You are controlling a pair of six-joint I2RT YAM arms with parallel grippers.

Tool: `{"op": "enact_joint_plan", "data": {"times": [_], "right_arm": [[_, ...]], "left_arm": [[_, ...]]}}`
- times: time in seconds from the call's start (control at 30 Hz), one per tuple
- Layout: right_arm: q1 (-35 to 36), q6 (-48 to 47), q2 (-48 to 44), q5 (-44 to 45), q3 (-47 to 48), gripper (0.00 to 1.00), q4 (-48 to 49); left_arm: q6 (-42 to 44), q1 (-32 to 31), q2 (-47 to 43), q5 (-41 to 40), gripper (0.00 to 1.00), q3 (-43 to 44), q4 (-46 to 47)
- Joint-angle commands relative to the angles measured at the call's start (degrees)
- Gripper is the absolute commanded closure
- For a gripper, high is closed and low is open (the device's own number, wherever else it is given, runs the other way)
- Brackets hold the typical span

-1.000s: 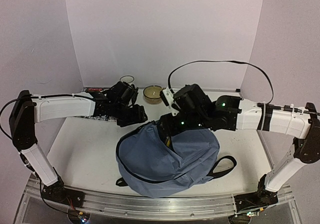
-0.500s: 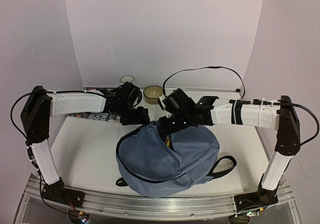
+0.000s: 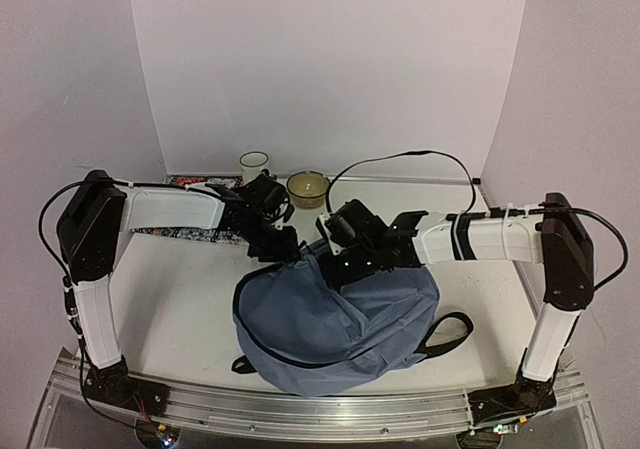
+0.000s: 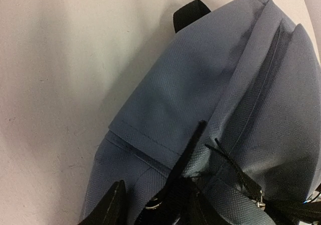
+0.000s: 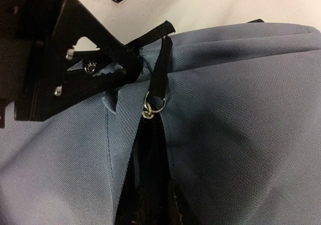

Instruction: Pack the student bag

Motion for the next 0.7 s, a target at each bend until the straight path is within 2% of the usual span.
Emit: {"op": "enact_joint_plan", "data": {"times": [0.0, 0.07, 0.13, 0.47, 0.67], "right_arm": [[0.3, 0.8, 0.2, -1.3, -0.5, 0.85, -0.8], [0.3, 0.8, -0.9, -1.2, -0.7, 0.85, -0.8], [0.3, 0.4, -2.6, -0.9, -0.8, 0.84, -0.8], [0.2, -0.9, -9.6, 1.2, 1.7, 0.76, -1.4], [0.0, -2.1, -7.0, 0.5, 7.2, 0.7, -2.3]], "left_arm": [[-0.1, -0.1, -5.4, 3.4, 0.84, -1.0, 4.5], [-0.1, -0.1, -7.7, 3.3, 0.95, -1.7, 5.3], [0.0, -0.1, -9.7, 3.0, 1.0, -2.3, 6.0], [1.1, -0.1, -15.7, 1.8, 1.0, -5.5, 8.6], [1.2, -0.1, -16.9, 2.5, 1.0, -5.9, 9.1]]}}
